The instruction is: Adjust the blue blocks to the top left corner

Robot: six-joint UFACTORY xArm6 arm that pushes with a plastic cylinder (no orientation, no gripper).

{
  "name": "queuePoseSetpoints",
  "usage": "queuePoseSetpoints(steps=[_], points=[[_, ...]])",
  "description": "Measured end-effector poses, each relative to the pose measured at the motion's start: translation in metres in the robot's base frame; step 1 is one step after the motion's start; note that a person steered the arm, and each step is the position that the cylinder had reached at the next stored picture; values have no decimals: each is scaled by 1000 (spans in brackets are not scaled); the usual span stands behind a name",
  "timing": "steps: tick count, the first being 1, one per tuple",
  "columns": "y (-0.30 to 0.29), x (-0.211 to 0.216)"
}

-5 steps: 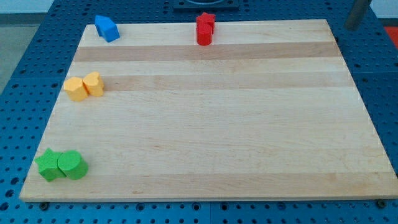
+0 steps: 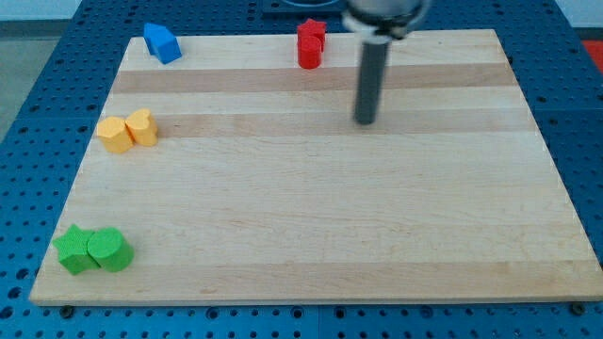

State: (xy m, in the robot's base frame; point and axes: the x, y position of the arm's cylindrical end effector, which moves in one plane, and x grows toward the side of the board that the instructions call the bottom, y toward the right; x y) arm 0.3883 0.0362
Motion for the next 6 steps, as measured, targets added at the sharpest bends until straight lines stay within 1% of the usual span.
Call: queuePoseSetpoints(steps=[1, 2, 3, 4, 5, 6], points=[[-95, 14], [-172, 2], [-225, -42], [-255, -105], [-249, -179], [-240, -197]])
